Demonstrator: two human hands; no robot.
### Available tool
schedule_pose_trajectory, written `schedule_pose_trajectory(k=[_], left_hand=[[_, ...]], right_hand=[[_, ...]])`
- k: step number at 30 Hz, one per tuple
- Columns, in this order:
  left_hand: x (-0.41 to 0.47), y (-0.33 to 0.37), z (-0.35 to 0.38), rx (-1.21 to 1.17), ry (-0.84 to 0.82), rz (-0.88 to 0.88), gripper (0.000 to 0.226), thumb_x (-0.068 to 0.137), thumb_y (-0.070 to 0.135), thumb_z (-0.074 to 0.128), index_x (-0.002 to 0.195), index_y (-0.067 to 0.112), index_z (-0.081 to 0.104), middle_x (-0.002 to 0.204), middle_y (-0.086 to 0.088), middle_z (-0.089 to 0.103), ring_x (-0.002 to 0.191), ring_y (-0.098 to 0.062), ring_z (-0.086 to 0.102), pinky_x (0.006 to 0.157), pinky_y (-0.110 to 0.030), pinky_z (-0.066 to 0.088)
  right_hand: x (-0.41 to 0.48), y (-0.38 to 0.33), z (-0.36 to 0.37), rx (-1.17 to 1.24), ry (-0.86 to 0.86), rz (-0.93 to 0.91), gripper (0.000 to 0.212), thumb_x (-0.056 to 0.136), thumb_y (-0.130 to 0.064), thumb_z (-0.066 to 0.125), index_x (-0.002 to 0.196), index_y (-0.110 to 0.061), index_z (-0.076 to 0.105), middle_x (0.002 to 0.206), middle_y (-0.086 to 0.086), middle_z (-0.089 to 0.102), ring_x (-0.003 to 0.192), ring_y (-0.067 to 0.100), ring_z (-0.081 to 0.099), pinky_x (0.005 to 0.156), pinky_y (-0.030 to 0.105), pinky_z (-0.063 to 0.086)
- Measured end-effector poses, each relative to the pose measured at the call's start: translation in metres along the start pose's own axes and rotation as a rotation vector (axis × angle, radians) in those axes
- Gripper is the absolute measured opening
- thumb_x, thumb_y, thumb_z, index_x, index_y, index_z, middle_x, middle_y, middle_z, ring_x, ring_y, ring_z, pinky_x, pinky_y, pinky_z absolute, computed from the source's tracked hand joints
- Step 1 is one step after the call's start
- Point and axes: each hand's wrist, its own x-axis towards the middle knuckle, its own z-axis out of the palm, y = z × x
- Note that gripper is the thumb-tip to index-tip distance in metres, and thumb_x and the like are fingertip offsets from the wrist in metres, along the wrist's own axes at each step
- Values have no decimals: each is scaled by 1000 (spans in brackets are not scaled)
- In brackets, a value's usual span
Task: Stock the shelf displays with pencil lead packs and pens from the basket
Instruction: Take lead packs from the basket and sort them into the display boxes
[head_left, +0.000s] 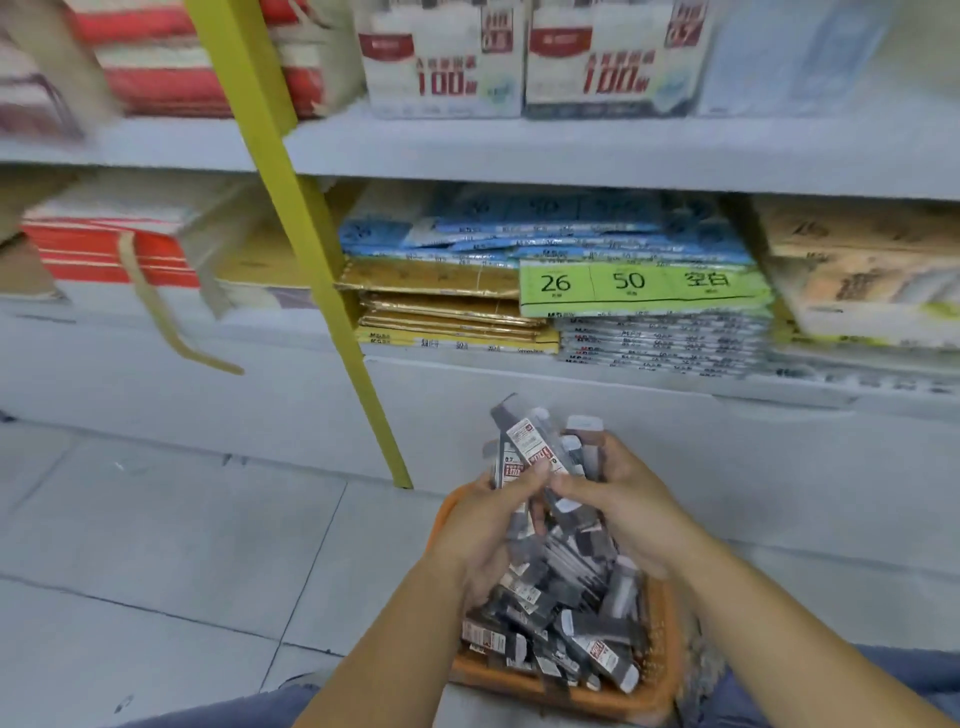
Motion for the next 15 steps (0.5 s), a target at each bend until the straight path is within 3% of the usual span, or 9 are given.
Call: schedule_pose_trajectory(k=[2, 4, 5, 9, 11, 15], left_hand=[[-13, 22, 16, 5, -9, 44, 48, 68, 37, 91, 108, 16, 76, 107, -13, 77, 88, -31, 75, 77, -45, 62], [-27, 42, 27, 19, 15, 78, 53, 69, 32, 90, 116, 13, 72, 114, -16, 75, 108, -40, 69, 96, -60, 54], [-32, 50, 31, 16, 23, 97, 55, 69, 31, 89, 118, 12, 71, 115, -17, 74, 112, -41, 67, 98, -62, 51], [-51, 81, 48, -23, 11, 169, 42, 64, 31, 86, 102, 17, 76, 105, -14, 77, 95, -32, 73, 85, -50, 60], [-58, 99, 53, -29, 4, 211, 35, 63, 31, 85, 96, 20, 77, 105, -13, 77, 95, -33, 73, 91, -55, 57], [-63, 138, 53, -17, 9, 281, 37, 60, 30, 86, 95, 23, 77, 107, -11, 78, 102, -34, 72, 96, -59, 53]], right_hand=[[-12, -25, 8, -9, -40, -64, 42, 83, -9, 75, 115, -28, 56, 105, -1, 73, 95, 22, 72, 67, 37, 60], [-22, -49, 13, -37, -42, -93, 42, 84, -7, 74, 114, -31, 56, 105, -2, 73, 94, 23, 72, 66, 36, 58], [-25, -60, 15, -36, -43, -102, 43, 83, -7, 74, 114, -32, 57, 106, -1, 73, 95, 23, 72, 67, 36, 57], [-32, -100, 19, 33, -78, -139, 34, 92, -4, 57, 118, -25, 62, 112, 7, 72, 102, 27, 69, 87, 48, 56], [-33, -123, 19, 76, -99, -154, 36, 95, 0, 45, 122, -16, 62, 115, 10, 71, 104, 28, 68, 89, 44, 56], [-33, -166, 9, -90, 2, -257, 29, 96, -1, 53, 117, -16, 67, 111, 8, 73, 104, 26, 69, 93, 44, 54]])
